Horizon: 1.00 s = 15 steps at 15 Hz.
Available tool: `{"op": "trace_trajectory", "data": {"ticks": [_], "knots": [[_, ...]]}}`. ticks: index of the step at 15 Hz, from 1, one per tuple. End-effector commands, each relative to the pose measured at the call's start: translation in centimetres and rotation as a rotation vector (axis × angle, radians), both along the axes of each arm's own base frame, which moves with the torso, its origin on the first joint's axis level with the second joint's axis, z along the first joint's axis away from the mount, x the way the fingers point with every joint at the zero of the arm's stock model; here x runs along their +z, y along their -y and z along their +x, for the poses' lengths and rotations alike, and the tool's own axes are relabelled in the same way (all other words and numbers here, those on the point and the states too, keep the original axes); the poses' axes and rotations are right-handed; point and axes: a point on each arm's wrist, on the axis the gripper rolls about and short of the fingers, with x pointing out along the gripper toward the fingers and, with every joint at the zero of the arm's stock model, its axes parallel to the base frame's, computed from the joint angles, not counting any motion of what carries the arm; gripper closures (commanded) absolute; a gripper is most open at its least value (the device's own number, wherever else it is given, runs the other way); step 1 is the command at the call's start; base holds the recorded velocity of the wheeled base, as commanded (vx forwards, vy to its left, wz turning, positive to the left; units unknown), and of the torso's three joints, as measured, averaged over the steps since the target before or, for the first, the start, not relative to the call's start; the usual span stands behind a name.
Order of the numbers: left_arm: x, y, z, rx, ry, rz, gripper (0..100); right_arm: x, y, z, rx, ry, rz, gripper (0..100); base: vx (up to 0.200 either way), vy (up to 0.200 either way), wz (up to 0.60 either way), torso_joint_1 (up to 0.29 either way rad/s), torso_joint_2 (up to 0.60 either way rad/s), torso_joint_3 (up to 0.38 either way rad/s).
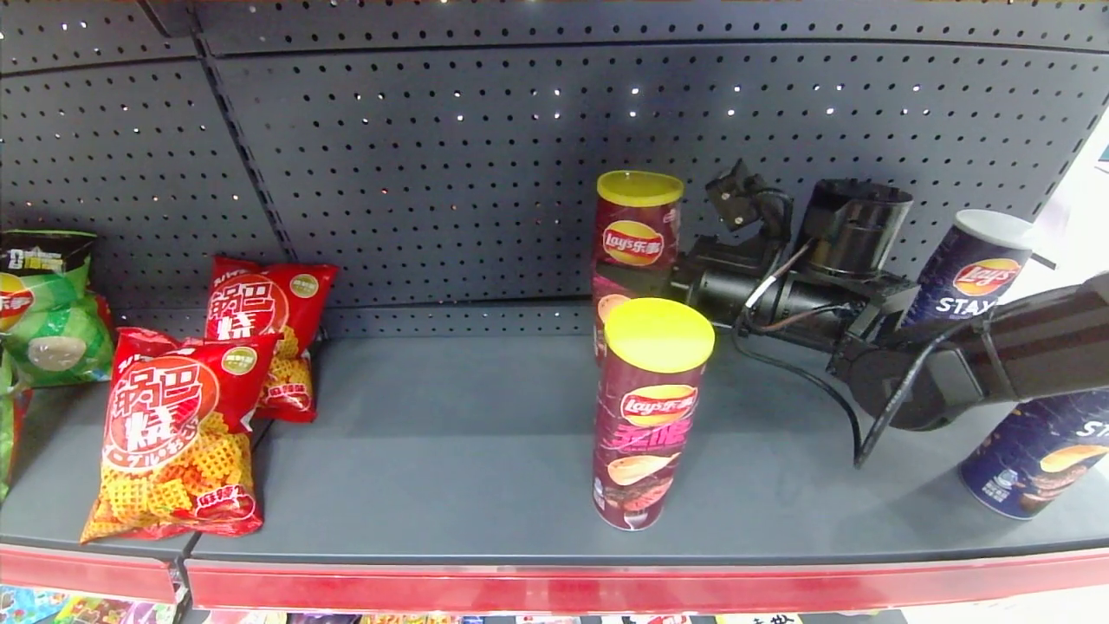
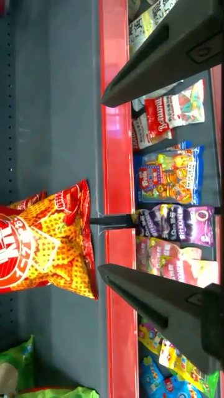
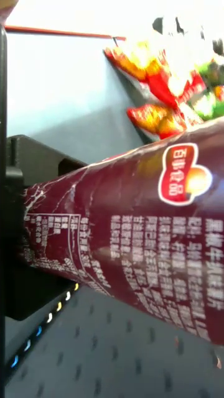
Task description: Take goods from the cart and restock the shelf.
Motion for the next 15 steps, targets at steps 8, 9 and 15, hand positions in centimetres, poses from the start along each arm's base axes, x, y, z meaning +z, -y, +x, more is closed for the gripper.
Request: {"op": "trace_trajectory", "data": {"ticks": [8, 9, 15], "knots": [[0.0, 0.0, 0.0, 0.0, 0.0, -0.001, 0, -3.7, 1.5, 3.8, 0.189, 0.015, 0.056, 100, 0.0, 0.0, 0.0, 0.0, 0.0, 0.0], [0.0, 0.0, 0.0, 0.0, 0.0, -0.001, 0, -3.5, 1.9, 3.9, 0.198, -0.001, 0.049, 100, 0.0, 0.0, 0.0, 0.0, 0.0, 0.0], [0.0, 0.0, 0.0, 0.0, 0.0, -0.001, 0, -2.1, 3.3, 4.6, 0.226, -0.026, 0.039, 100, 0.0, 0.0, 0.0, 0.0, 0.0, 0.0]]}}
